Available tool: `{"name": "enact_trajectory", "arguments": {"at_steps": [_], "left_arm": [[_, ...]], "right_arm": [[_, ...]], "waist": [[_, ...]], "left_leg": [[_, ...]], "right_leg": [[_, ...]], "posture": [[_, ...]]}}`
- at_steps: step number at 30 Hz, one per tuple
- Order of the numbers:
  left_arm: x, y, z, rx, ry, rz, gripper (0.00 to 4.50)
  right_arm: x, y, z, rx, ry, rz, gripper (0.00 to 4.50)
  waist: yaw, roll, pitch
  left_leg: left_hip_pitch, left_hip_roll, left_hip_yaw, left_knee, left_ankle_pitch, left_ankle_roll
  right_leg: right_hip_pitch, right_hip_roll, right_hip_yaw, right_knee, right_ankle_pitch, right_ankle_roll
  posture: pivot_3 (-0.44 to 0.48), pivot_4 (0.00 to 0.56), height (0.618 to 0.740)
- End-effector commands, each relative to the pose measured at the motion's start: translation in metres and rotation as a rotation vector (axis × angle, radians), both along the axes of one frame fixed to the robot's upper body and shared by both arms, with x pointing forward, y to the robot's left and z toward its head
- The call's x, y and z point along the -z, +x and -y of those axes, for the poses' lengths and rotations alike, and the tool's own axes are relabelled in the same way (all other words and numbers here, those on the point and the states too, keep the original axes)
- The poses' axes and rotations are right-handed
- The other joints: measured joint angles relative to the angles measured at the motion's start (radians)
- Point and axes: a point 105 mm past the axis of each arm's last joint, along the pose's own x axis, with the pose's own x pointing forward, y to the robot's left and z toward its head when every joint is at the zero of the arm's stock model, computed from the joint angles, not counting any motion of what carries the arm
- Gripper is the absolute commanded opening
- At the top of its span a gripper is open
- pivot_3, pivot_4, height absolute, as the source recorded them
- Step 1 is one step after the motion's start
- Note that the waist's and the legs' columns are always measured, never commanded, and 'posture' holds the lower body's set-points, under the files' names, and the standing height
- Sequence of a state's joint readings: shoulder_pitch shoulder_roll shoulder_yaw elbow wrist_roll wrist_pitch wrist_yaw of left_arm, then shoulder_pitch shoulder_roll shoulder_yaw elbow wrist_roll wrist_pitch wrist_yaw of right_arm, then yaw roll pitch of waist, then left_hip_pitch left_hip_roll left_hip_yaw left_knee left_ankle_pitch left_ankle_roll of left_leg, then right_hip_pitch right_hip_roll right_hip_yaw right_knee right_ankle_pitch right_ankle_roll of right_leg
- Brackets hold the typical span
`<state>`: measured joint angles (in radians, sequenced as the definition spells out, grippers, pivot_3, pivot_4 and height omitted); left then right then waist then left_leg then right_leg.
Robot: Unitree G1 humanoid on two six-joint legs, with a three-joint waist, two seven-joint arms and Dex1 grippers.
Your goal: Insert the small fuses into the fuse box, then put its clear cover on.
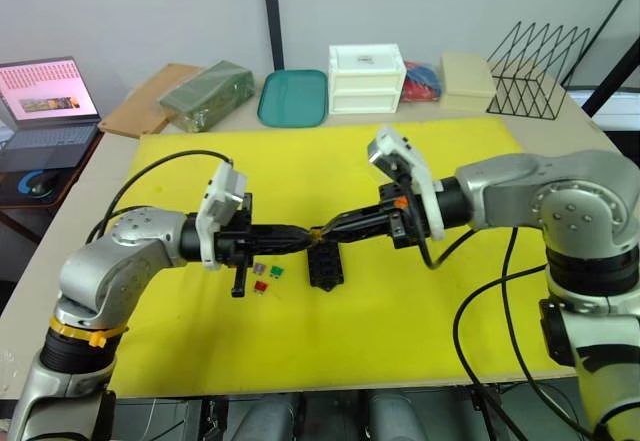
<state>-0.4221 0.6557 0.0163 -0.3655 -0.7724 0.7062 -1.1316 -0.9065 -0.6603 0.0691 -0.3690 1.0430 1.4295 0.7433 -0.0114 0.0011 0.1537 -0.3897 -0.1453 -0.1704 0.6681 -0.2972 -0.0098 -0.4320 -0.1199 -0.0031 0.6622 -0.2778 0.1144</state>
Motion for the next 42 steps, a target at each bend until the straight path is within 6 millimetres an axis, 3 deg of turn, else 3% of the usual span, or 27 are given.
{"name": "enact_trajectory", "arguments": {"at_steps": [1, 7, 8, 10, 14, 20, 21, 42], "left_arm": [[-0.003, -0.002, 0.0, 0.007, 0.001, 0.031, 0.0], [0.007, 0.004, -0.002, -0.032, 0.068, 0.0, 0.0], [0.012, 0.006, -0.004, -0.044, 0.091, -0.011, 0.22], [0.022, 0.008, -0.008, -0.058, 0.141, -0.011, 0.68], [0.046, 0.004, -0.018, -0.045, 0.249, -0.004, 2.1], [0.064, 0.003, -0.022, -0.046, 0.308, 0.025, 4.25], [0.066, 0.003, -0.022, -0.046, 0.316, 0.029, 4.45], [0.08, 0.01, -0.015, -0.092, 0.333, 0.13, 4.45]], "right_arm": [[-0.009, -0.004, -0.002, -0.02, 0.018, 0.048, 0.05], [-0.007, -0.006, -0.003, -0.035, -0.002, 0.097, 0.05], [-0.004, -0.005, -0.003, -0.036, -0.022, 0.154, 0.02], [0.006, -0.002, -0.002, -0.038, -0.066, 0.228, 0.0], [0.029, 0.004, 0.001, -0.097, -0.125, 0.385, 0.0], [0.052, 0.002, 0.003, -0.196, -0.139, 0.44, 0.0], [0.055, 0.002, 0.002, -0.209, -0.138, 0.444, 0.0], [0.081, 0.017, 0.005, -0.251, -0.176, 0.455, 0.0]], "waist": [[0.0, 0.0, 0.0], [0.0, 0.0, 0.0], [0.001, 0.0, 0.0], [0.0, 0.0, 0.0], [-0.002, 0.0, 0.0], [0.001, 0.0, 0.0], [0.002, 0.0, 0.0], [0.0, 0.0, 0.0]], "left_leg": [[0.0, 0.0, 0.0, 0.0, 0.0, 0.0], [0.0, 0.0, 0.0, 0.0, 0.0, 0.0], [0.0, 0.0, 0.0, 0.0, 0.0, 0.0], [0.0, 0.0, 0.0, 0.0, 0.0, 0.0], [0.0, 0.0, 0.0, -0.001, 0.0, 0.0], [0.0, 0.0, 0.0, -0.001, 0.0, 0.0], [0.0, 0.0, 0.0, -0.001, 0.0, 0.0], [0.0, 0.0, 0.0, -0.001, 0.0, 0.0]], "right_leg": [[0.0, 0.0, 0.0, 0.0, 0.0, 0.0], [0.0, 0.0, 0.0, 0.0, 0.0, 0.0], [0.0, 0.0, 0.0, 0.0, 0.0, 0.0], [0.0, 0.0, 0.0, 0.0, 0.0, 0.0], [-0.001, 0.0, 0.0, 0.0, 0.0, 0.0], [-0.001, 0.0, 0.0, -0.001, 0.0, 0.0], [0.0, 0.0, 0.0, -0.001, 0.0, 0.0], [0.0, 0.001, 0.0, -0.001, 0.0, 0.0]], "posture": [[0.0, 0.15, 0.74], [0.0, 0.15, 0.74], [0.0, 0.15, 0.74], [0.0, 0.15, 0.74], [0.0, 0.15, 0.74], [0.0, 0.15, 0.74], [0.0, 0.15, 0.74], [0.0, 0.15, 0.74]]}}
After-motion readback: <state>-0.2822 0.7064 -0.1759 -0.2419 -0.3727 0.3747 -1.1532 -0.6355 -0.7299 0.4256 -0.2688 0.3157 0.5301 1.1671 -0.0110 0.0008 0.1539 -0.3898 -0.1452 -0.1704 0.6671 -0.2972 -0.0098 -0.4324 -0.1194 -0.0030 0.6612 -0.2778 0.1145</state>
